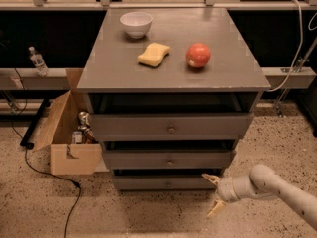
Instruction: Open bottom drawer
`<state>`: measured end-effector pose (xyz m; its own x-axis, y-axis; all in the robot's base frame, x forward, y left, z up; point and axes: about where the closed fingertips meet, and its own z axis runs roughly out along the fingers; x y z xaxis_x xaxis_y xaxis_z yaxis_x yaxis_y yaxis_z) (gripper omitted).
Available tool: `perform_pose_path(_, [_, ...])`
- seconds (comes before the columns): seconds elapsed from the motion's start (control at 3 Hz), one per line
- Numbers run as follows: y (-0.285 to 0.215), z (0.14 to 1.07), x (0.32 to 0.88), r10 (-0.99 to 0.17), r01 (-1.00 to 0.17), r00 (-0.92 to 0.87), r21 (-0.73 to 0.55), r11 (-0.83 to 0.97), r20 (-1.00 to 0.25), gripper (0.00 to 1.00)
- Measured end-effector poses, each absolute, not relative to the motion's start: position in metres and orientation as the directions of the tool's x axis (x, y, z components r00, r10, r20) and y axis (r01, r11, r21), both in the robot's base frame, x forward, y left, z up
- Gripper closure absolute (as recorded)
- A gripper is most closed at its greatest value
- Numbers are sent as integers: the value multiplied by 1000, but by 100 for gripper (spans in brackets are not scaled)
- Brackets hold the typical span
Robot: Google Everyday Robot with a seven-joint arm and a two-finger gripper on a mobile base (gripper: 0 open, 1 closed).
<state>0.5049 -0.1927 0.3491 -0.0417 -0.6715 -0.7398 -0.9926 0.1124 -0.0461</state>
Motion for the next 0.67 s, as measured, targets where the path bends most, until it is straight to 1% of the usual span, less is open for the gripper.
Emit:
perform_pose_path(0.33, [-198,321,520,-623,-989,-37,-60,134,-782,0])
perform_pose_path(0.67, [-199,315,521,-620,-989,-36,-63,137,-784,0])
